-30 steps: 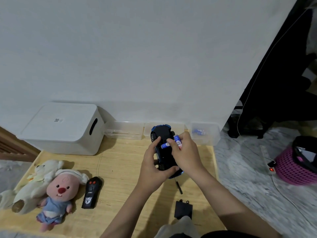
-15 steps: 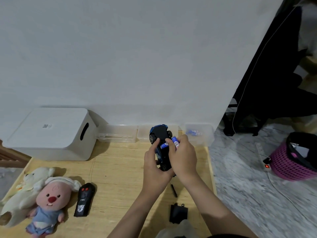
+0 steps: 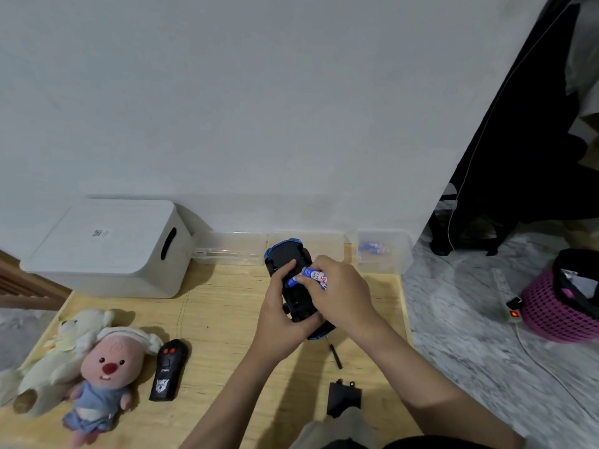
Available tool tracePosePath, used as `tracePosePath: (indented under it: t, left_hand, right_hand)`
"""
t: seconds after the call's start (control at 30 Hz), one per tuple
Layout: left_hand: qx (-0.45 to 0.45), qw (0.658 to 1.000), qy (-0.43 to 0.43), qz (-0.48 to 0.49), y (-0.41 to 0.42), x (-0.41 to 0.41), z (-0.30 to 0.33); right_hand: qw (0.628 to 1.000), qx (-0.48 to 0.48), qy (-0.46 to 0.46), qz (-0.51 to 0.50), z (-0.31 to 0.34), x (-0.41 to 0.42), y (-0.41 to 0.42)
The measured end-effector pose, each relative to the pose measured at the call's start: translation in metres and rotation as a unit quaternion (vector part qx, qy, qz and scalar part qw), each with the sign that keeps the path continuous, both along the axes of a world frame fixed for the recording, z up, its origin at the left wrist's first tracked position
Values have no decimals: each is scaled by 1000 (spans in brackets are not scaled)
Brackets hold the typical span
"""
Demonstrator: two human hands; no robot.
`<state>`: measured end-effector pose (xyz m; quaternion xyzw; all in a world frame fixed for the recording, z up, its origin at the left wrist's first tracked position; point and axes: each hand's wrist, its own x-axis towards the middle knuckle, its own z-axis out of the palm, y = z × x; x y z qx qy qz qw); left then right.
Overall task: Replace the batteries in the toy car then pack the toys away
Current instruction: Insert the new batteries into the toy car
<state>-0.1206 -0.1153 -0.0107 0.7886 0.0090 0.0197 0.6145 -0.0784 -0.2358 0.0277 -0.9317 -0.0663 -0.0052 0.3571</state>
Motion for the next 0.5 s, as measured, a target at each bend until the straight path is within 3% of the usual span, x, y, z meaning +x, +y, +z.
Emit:
tracePosePath:
  t: [0.1, 0.27, 0.4, 0.5]
  left_hand:
    - [-6, 1000, 1, 2, 4, 1, 1]
    - [-24, 1000, 6, 7, 9, 3, 4]
    - [-25, 1000, -1, 12, 10, 5, 4]
    - [-19, 1000, -8, 16, 7, 6, 5]
  right_hand:
    - [995, -79, -34, 54, 2, -2, -1]
    - [981, -142, -10, 129, 3, 3, -9]
    - [991, 35, 13, 126, 2, 9, -20]
    - [958, 246, 96, 115, 0, 5, -24]
